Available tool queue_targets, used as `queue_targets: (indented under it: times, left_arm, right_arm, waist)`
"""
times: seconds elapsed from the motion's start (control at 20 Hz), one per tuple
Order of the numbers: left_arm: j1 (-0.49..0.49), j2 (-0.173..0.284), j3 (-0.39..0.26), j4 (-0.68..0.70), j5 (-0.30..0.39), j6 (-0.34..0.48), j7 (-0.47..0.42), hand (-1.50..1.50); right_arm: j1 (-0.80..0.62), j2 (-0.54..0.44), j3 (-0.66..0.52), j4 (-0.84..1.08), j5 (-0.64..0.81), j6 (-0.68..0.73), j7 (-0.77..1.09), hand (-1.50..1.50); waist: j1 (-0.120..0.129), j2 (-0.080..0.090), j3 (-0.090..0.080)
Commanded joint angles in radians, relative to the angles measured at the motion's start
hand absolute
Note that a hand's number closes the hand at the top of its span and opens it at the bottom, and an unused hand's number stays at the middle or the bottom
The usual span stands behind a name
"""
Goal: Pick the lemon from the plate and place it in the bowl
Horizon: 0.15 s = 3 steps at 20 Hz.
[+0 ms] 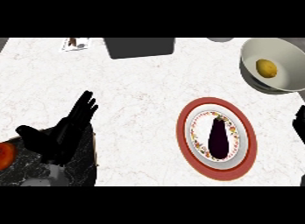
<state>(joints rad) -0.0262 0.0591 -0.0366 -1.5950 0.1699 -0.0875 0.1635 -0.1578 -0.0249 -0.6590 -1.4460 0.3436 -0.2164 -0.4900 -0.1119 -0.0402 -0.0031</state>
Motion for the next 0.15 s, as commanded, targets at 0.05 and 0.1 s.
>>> queue_targets:
  times: [0.05,0.1]
  left_arm:
    - [0.001,0.013,0.007,-0.009,0.001,-0.006,0.001,0.0]
    - [-0.019,-0.005,0.005,-0.027,0.006,0.012,0.014,0.0]
  right_arm:
    - [0.284,0.024,0.143,-0.074,-0.086,0.025,-0.032,1.5]
    - [0.339,0.024,0.187,-0.062,-0.099,0.03,-0.057,1.5]
  waist:
    - [0.0,0.006,0.003]
    - [0.003,0.008,0.005]
